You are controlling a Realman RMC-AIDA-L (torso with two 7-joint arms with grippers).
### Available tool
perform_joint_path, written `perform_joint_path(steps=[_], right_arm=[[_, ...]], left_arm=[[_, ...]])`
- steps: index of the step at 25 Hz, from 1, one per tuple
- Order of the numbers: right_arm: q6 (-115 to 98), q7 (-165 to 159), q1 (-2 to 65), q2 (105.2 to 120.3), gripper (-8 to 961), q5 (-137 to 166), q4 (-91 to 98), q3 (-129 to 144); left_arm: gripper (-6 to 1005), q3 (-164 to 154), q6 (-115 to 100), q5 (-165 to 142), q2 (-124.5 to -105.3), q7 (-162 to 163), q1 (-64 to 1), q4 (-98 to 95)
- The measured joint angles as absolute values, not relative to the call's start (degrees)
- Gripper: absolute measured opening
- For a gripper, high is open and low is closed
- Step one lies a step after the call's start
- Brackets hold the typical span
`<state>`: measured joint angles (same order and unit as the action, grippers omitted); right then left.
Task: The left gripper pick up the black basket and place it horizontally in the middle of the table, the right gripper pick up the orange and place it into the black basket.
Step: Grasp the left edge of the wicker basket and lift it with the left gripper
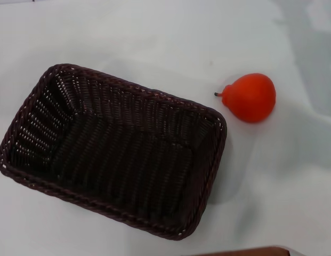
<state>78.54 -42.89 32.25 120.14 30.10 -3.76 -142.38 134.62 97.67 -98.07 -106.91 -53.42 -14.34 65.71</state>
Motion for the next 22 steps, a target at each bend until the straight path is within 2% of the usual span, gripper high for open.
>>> perform_joint_path(steps=[7, 14, 22], right_arm=[[78.49, -42.89, 32.24, 120.15, 924, 30.05, -3.34, -142.60], [78.46, -42.91, 31.92, 120.15, 925, 30.05, -3.27, -142.65], [78.46, -42.98, 31.72, 120.14, 925, 30.03, -3.25, -142.70]], left_arm=[[838, 134.55, 100.63, -115.65, -111.52, -42.06, -16.25, 80.96], [837, 133.79, 104.25, -131.46, -116.14, -39.55, -22.17, 84.03], [823, 133.34, 103.85, -141.15, -119.41, -39.45, -25.57, 83.53]])
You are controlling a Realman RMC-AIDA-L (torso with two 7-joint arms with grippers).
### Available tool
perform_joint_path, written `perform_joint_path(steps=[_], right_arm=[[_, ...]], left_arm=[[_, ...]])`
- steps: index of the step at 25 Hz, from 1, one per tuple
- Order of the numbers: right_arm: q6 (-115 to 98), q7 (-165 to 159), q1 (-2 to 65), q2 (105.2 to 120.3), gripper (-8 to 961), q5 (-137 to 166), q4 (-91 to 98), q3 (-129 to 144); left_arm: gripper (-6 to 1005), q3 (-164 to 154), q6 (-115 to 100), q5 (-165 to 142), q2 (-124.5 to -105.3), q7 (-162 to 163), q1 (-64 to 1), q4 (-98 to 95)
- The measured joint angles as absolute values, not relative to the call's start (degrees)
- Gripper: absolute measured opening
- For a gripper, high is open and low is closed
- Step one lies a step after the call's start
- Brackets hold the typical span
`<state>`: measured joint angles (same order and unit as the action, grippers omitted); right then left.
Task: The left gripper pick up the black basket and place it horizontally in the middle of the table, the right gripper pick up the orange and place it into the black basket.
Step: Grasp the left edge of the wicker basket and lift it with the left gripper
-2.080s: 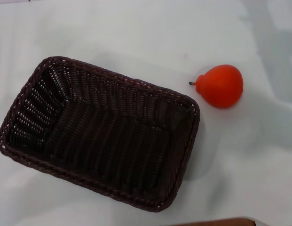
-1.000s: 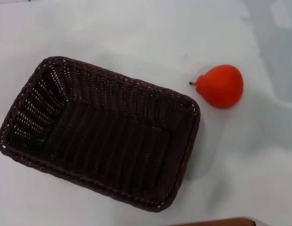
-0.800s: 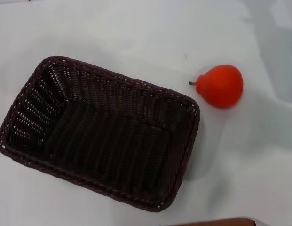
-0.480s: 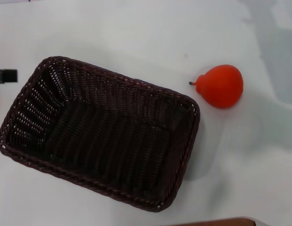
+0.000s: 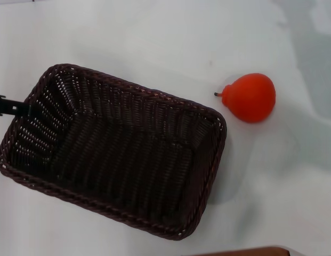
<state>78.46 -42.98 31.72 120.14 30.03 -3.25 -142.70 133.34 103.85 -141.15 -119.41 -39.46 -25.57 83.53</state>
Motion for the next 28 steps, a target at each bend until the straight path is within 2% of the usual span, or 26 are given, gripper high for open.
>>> perform_joint_path(steps=[4, 15, 18, 24, 28], right_arm=[[78.46, -42.98, 31.72, 120.14, 925, 29.99, -3.25, -142.75], [77.50, -42.98, 31.73, 120.05, 924, 29.97, -3.25, -142.92], [77.33, -42.98, 31.73, 120.05, 924, 29.97, -3.25, -143.01], [77.10, -42.98, 31.73, 120.05, 924, 29.97, -3.25, -143.22], [76.51, -42.98, 31.73, 120.06, 924, 29.97, -3.25, -143.46]], left_arm=[[813, 132.33, 103.03, -145.05, -120.87, -39.53, -26.62, 83.39], [787, 129.40, 100.52, -149.94, -122.48, -39.20, -27.40, 81.61], [565, 129.44, 100.62, -150.01, -122.50, -39.16, -27.47, 81.49], [322, 129.56, 100.80, -150.01, -122.67, -39.11, -27.36, 81.56], [201, 130.39, 101.15, -149.36, -122.98, -39.12, -27.07, 82.08]])
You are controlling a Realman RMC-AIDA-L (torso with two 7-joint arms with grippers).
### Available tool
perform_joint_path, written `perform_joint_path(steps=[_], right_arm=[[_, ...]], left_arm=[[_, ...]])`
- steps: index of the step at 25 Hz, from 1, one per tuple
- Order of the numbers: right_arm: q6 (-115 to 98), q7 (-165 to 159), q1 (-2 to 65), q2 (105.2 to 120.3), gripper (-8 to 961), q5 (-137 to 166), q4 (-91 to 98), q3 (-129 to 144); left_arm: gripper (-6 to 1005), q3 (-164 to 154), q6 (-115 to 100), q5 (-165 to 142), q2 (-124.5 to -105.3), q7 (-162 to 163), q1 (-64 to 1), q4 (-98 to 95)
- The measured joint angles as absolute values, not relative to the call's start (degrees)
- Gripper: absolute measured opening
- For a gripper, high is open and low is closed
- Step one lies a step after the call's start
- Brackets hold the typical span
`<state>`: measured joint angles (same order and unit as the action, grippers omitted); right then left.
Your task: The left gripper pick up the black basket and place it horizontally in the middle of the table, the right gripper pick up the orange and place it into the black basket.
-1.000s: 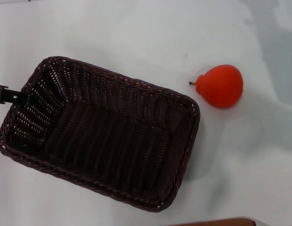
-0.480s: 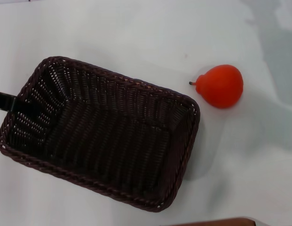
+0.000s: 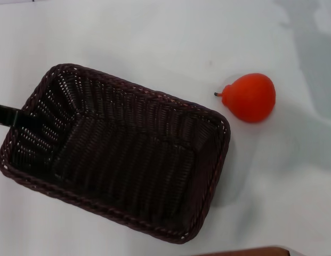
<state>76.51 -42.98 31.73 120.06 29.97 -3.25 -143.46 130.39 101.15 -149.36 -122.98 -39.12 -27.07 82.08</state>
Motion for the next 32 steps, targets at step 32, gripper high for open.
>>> perform_joint_path(steps=[32], right_arm=[[75.49, -43.06, 32.43, 119.96, 925, 29.97, -3.96, -144.32]], left_arm=[[170, 154.15, 87.60, -122.28, -124.21, -37.62, -19.98, 63.14]])
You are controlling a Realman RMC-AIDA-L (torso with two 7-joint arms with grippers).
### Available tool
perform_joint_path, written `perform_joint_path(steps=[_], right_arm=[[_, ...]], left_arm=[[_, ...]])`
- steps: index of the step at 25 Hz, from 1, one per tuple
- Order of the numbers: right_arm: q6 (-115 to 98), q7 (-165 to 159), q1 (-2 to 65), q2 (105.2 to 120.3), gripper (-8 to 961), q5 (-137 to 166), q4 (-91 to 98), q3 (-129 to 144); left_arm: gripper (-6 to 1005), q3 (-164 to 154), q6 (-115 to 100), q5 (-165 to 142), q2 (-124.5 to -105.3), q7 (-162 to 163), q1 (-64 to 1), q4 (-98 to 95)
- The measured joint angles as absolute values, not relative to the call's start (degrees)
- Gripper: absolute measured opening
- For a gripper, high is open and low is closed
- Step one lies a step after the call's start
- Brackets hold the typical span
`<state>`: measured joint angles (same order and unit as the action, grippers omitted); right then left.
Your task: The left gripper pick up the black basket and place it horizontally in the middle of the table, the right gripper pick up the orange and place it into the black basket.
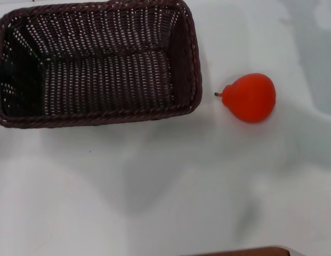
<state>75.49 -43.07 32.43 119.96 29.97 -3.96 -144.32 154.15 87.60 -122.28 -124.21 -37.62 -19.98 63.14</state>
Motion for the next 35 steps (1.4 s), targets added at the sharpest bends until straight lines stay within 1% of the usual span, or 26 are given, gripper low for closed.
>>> perform_joint_path(steps=[6, 10, 15, 17, 19, 23, 25, 27, 29, 30, 33, 35], right_arm=[[75.46, -43.07, 32.43, 119.89, 925, 29.97, -4.04, -144.49], [75.37, -43.07, 32.43, 119.88, 924, 29.97, -4.04, -144.50], [74.97, -43.07, 32.43, 119.88, 924, 29.97, -4.05, -144.44], [74.79, -43.07, 32.43, 119.88, 924, 30.01, -4.04, -144.25], [74.76, -43.07, 32.43, 119.85, 924, 30.20, -4.04, -143.86], [74.72, -43.99, 32.07, 119.47, 924, 30.45, -5.11, -140.05], [74.04, -46.04, 31.33, 118.94, 924, 31.59, -7.51, -135.72], [72.57, -50.03, 30.36, 117.43, 925, 35.63, -11.38, -130.22], [71.00, -56.32, 29.67, 114.79, 925, 42.90, -15.85, -125.63], [70.43, -59.58, 29.57, 113.29, 925, 46.42, -17.76, -124.23], [69.68, -74.06, 30.05, 107.42, 924, 61.84, -23.62, -121.22], [70.97, -84.97, 30.87, 103.97, 924, 74.57, -28.22, -120.29]], left_arm=[[170, 154.07, 87.38, -121.78, -124.33, -38.09, -19.77, 59.47], [169, 153.75, 87.25, -121.37, -124.08, -38.12, -20.07, 57.53], [252, 153.42, 86.51, -121.32, -123.84, -38.18, -19.82, 56.93], [484, 153.80, 86.48, -121.31, -123.65, -38.77, -19.75, 56.99], [530, 154.34, 86.47, -121.27, -123.28, -39.71, -19.74, 57.04], [622, 156.86, 86.45, -120.17, -121.52, -43.93, -20.09, 56.19], [624, 158.37, 86.41, -117.84, -120.55, -47.26, -20.19, 55.26], [627, 160.24, 86.45, -114.64, -119.87, -51.72, -20.08, 54.40], [629, 162.46, 87.12, -110.13, -119.71, -57.66, -19.67, 53.86], [631, 163.36, 88.01, -106.69, -120.15, -62.11, -19.23, 53.74], [634, 164.10, 90.01, -98.75, -121.80, -71.26, -18.00, 53.67], [637, 163.95, 90.48, -95.44, -122.72, -75.03, -17.57, 53.38]])
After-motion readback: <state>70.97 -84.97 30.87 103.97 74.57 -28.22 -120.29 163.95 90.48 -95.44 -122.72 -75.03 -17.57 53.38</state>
